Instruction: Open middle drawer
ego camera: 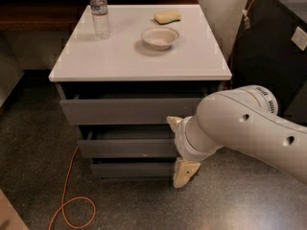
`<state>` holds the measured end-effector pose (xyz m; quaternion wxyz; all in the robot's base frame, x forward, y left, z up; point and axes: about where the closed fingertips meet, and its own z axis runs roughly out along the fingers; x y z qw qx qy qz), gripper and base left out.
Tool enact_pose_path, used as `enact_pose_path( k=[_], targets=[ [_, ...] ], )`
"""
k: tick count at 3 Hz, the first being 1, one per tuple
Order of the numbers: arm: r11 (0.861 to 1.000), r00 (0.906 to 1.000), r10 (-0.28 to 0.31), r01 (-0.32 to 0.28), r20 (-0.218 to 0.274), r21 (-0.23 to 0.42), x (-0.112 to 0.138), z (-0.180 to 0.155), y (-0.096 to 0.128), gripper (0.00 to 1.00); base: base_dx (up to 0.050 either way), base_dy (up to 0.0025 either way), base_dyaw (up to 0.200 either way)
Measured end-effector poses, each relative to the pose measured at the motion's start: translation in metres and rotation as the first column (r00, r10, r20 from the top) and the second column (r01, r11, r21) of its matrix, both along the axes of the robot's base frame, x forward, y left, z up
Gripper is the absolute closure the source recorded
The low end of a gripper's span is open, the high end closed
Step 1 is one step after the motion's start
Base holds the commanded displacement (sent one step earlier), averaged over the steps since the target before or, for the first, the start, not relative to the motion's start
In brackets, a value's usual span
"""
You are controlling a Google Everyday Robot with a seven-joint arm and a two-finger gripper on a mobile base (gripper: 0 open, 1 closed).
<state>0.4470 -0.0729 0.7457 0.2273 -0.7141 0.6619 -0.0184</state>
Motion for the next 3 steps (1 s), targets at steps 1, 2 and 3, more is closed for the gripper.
enact_pose_path(
  k=[1,2,3],
  targets=[
    [1.000,1.0000,0.000,0.000,-0.001,0.000,0.000,0.000,0.000,0.00,0.000,0.00000,0.000],
    [0.999,0.9999,-0.011,0.011,-0.008,-0.034,0.003,-0.016,-0.006,0.00,0.000,0.00000,0.000],
    [0.996,0.9996,-0.020,0.018,-0.022,-0.091,0.015,-0.063,-0.025,0.00,0.000,0.00000,0.000]
  ],
)
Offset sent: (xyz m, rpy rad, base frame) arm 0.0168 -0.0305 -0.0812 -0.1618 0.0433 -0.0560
